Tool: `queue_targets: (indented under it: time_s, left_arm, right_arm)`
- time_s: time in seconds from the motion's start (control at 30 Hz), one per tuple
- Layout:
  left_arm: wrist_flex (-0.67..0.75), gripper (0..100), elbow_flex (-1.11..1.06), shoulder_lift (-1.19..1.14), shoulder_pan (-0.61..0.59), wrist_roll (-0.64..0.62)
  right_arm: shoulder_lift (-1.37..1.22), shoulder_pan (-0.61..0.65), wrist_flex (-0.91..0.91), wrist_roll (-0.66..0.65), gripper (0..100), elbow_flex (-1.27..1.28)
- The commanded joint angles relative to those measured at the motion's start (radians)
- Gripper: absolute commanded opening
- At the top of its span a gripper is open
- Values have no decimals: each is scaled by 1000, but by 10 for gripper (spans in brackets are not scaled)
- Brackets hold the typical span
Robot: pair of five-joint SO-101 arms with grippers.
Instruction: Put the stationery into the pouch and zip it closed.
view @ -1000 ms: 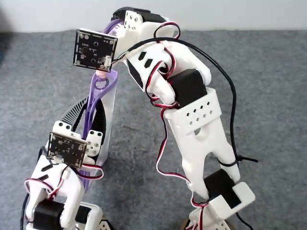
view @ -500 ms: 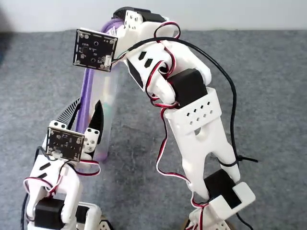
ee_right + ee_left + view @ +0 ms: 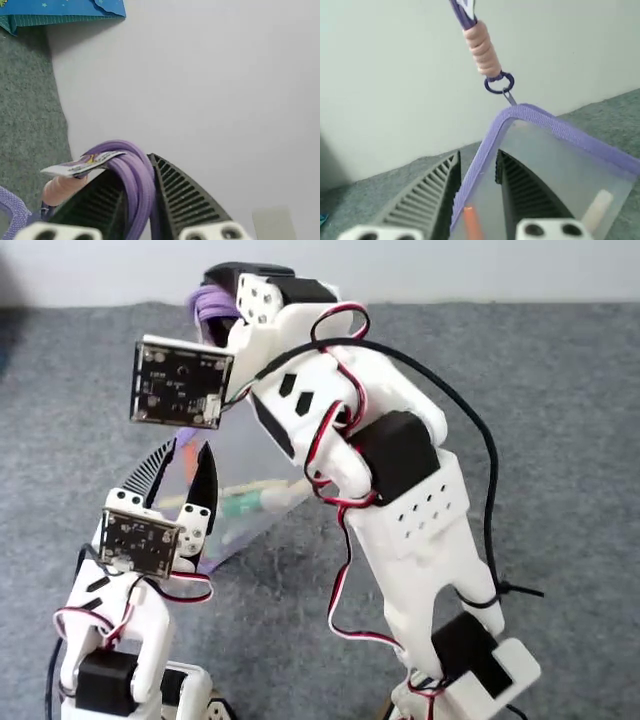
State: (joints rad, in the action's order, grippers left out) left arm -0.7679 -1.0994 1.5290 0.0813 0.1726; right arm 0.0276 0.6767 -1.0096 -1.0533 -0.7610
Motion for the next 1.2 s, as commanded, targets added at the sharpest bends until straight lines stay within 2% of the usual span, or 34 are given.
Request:
queue_targets:
  time_s: [0.0,0.17,0.27,0.47,0.7,0.87,1.17]
  left_arm:
    - [52,113,7,8,0,14]
    - [52,113,5,8,-2,14]
    - [52,111,5,6,-2,11]
    - [2,108,4,2,-57,6]
    - [-17,109,-31,8,-193,12]
    - [-18,108,-31,8,-213,6]
    - [-14,108,-56,5,-207,6]
  right_arm:
    - [50,16,7,5,7,-17]
    - [47,5,-1,8,7,-12]
    - [36,-62,-58,26,7,29]
    - [-15,-208,-263,292,7,78]
    - [-87,-331,-415,462,7,81]
    - [-94,-429,-501,522,7,81]
    - [-114,-599,-762,522,7,109]
